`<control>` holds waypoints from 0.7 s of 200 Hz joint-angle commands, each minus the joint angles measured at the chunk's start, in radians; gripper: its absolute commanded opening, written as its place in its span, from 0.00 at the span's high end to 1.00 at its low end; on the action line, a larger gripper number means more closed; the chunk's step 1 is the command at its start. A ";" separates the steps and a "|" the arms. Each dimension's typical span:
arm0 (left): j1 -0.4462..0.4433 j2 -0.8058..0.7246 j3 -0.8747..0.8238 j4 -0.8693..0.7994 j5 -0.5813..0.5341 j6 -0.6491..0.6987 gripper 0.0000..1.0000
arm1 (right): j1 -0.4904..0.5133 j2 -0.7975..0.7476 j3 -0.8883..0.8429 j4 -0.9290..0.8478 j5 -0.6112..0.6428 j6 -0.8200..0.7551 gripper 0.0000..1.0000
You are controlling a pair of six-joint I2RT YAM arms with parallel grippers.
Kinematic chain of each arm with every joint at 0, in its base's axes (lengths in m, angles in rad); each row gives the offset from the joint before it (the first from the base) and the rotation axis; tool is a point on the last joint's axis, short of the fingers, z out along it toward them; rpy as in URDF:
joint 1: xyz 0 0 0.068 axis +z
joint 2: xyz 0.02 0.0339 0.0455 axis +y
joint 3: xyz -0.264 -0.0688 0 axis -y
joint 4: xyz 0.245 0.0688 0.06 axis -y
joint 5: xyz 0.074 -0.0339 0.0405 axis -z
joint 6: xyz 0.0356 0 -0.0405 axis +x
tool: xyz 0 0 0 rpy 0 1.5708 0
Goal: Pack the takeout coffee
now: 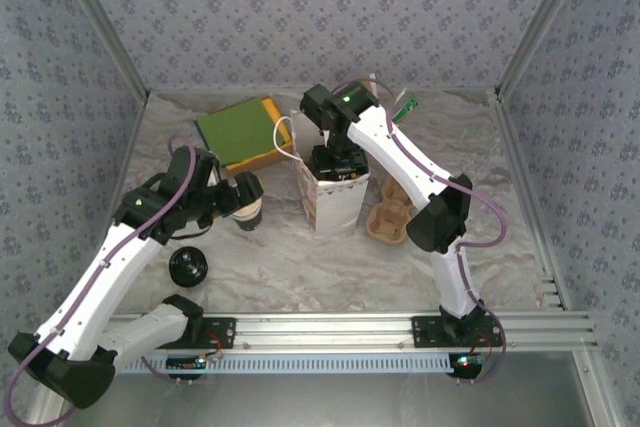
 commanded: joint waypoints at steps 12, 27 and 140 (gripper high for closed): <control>0.005 -0.006 0.003 0.025 0.024 0.027 0.01 | 0.005 -0.050 -0.008 -0.195 -0.011 0.018 0.33; 0.006 -0.004 0.003 0.028 0.028 0.027 0.00 | 0.005 -0.047 -0.014 -0.194 -0.011 0.016 0.33; 0.006 -0.003 0.012 0.025 0.026 0.039 0.01 | 0.012 -0.010 0.008 -0.195 0.008 0.016 0.33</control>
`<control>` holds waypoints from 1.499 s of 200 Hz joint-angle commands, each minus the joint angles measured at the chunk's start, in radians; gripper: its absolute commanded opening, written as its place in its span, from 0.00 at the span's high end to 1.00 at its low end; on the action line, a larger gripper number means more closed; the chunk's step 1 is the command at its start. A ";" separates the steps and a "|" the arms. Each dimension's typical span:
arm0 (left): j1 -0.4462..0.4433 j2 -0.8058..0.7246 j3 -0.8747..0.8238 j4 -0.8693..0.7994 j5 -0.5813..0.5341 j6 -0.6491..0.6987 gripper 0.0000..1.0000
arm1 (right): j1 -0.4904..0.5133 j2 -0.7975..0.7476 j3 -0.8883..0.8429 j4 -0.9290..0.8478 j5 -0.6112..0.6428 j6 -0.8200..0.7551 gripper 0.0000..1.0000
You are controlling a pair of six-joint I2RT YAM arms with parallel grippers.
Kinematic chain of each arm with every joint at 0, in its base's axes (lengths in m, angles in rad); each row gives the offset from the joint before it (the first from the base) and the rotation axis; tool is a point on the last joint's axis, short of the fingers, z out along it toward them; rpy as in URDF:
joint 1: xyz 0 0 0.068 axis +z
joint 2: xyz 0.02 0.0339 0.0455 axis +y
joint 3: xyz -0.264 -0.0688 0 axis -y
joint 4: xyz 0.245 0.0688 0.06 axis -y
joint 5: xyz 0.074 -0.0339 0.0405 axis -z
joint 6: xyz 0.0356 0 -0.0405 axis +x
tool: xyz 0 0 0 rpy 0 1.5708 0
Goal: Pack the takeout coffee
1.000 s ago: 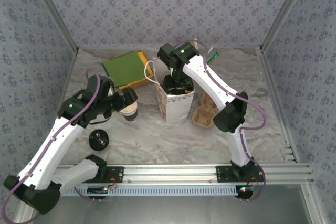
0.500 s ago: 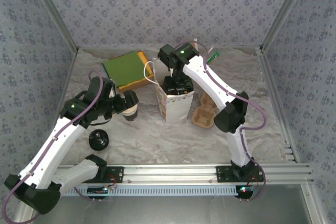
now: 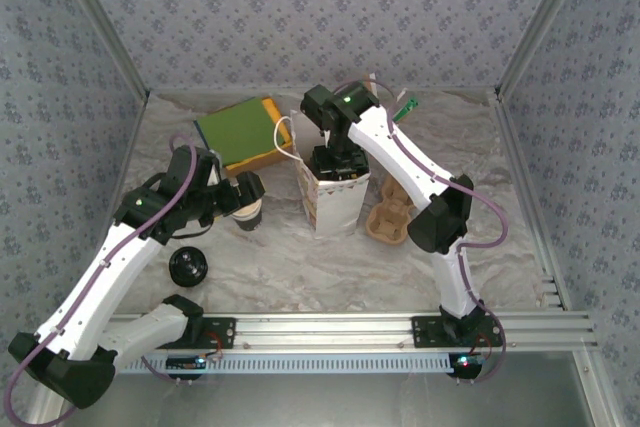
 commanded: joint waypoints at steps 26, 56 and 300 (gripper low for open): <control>0.005 -0.001 0.013 0.010 0.010 0.020 0.00 | 0.008 0.000 0.021 -0.195 0.016 0.013 0.33; 0.006 -0.001 0.014 0.007 0.010 0.021 0.00 | 0.005 0.000 0.039 -0.195 0.016 0.016 0.33; 0.002 0.007 -0.066 0.111 0.103 0.036 0.03 | 0.045 -0.014 0.073 -0.196 0.033 0.086 0.33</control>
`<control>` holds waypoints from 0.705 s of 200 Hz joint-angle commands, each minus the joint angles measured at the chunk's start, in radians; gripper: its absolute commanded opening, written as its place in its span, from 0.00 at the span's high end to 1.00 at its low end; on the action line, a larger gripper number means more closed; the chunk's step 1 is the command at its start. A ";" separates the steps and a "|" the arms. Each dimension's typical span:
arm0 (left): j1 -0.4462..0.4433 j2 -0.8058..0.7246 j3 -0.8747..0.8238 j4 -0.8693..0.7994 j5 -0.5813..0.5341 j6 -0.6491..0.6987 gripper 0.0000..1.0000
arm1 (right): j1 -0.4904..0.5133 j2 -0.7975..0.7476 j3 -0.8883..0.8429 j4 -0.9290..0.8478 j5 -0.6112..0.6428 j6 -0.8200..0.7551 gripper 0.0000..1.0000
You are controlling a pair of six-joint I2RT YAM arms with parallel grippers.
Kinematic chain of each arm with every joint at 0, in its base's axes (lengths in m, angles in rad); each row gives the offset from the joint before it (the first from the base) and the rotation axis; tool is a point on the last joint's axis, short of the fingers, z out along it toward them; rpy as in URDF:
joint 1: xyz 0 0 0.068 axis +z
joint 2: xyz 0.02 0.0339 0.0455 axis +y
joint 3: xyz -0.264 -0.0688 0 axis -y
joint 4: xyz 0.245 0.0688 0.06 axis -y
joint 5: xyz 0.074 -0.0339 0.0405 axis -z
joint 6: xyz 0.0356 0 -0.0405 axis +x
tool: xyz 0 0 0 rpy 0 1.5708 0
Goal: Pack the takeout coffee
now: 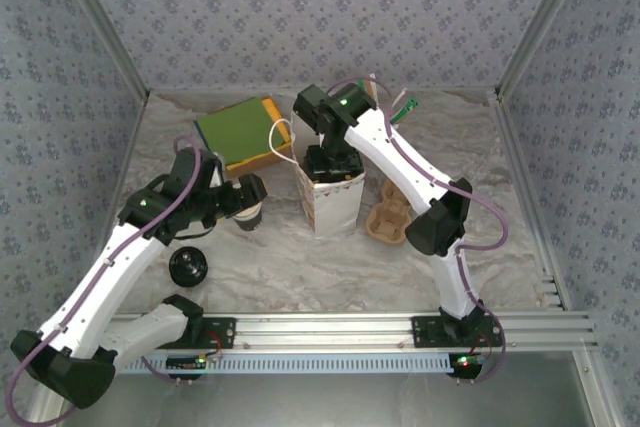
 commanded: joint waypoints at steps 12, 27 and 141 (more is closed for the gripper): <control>-0.002 0.021 -0.027 0.073 0.070 0.032 0.03 | 0.005 -0.011 0.031 -0.195 0.021 0.025 0.33; -0.006 0.031 -0.036 0.079 0.071 0.036 0.03 | 0.008 -0.002 0.040 -0.195 0.018 0.024 0.33; -0.013 0.045 -0.038 0.093 0.082 0.041 0.03 | 0.001 0.059 0.081 -0.195 0.021 0.005 0.33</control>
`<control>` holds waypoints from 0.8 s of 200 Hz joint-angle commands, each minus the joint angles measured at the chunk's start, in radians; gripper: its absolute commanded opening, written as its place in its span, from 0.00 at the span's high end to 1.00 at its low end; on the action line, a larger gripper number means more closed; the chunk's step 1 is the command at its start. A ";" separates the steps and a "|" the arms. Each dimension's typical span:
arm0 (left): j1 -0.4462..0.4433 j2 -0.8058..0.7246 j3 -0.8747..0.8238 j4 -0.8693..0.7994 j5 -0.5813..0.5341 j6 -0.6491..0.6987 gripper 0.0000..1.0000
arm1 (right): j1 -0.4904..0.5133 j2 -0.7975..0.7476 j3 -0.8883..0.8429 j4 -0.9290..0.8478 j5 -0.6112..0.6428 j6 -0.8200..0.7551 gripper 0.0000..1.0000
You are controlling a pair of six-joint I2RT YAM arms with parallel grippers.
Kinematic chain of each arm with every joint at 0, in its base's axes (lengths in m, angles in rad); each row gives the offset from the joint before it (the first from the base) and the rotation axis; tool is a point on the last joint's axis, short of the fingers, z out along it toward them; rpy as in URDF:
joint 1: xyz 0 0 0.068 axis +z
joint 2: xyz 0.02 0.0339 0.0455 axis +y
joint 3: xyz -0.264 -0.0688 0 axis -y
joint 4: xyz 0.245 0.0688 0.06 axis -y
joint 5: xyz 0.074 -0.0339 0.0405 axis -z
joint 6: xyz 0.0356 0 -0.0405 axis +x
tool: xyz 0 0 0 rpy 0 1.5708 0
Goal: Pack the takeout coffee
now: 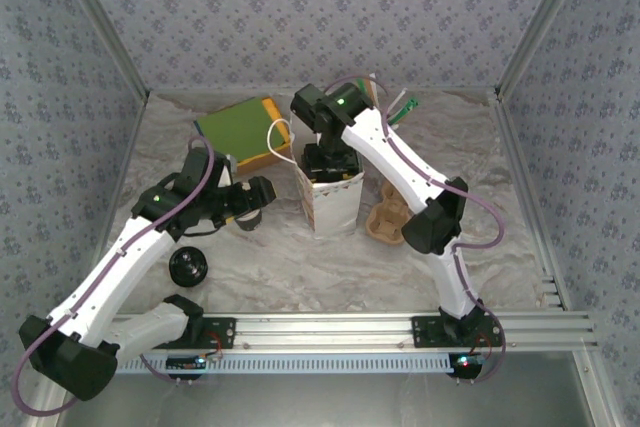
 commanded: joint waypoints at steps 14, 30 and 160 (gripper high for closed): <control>-0.006 0.000 0.010 0.017 0.012 0.024 0.03 | -0.008 0.031 0.039 -0.194 0.013 -0.011 0.32; -0.006 0.002 0.010 0.016 0.012 0.024 0.03 | -0.009 0.036 0.036 -0.195 0.015 -0.019 0.33; -0.006 0.009 0.015 0.014 0.015 0.018 0.03 | -0.003 -0.032 -0.069 -0.194 0.021 -0.024 0.32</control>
